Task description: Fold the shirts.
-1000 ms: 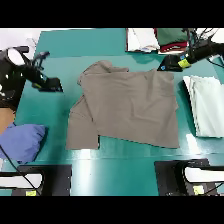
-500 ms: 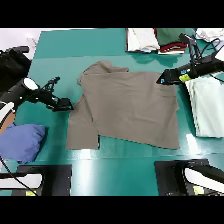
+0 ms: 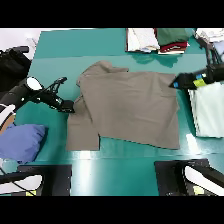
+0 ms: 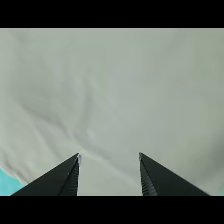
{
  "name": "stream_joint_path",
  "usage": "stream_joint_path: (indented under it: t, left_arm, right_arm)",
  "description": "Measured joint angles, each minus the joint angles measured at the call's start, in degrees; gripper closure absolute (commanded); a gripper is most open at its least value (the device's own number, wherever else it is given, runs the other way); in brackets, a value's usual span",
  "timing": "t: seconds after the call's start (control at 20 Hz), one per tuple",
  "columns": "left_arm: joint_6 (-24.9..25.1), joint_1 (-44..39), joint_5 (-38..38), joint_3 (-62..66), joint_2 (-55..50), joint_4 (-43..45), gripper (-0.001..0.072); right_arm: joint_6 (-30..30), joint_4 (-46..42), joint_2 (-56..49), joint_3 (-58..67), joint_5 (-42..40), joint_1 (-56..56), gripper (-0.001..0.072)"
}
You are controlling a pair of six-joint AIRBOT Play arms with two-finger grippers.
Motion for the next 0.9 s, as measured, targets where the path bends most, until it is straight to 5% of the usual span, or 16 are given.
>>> stream_joint_path:
  t: [0.1, 0.35, 0.45, 0.8, 0.9]
  left_arm:
    - [0.04, -0.04, -0.26, 0.15, 3.56, 0.39, 0.0678]
    - [0.11, -0.15, -0.52, 0.26, 8.50, 0.63, 0.0678]
    - [0.11, -0.15, -0.28, 0.26, 9.11, 0.57, 0.0677]
    - [0.11, -0.15, 0.17, 0.26, 9.70, 0.44, 0.0677]
    - [0.11, -0.15, 0.17, 0.26, 9.75, 0.42, 0.0677]
  right_arm:
    - [0.00, -3.69, 2.36, -6.51, 1.88, -5.27, 0.0164]
    - [-0.02, -8.79, 7.23, -26.93, 3.98, -19.52, 0.0161]
    - [-0.44, -9.18, 8.00, -33.09, 4.24, -21.99, 0.0225]
    - [-0.09, -8.90, 8.76, -42.56, 2.60, -15.89, 0.0278]
    - [0.52, -8.74, 8.81, -43.12, 2.03, -13.14, 0.0357]
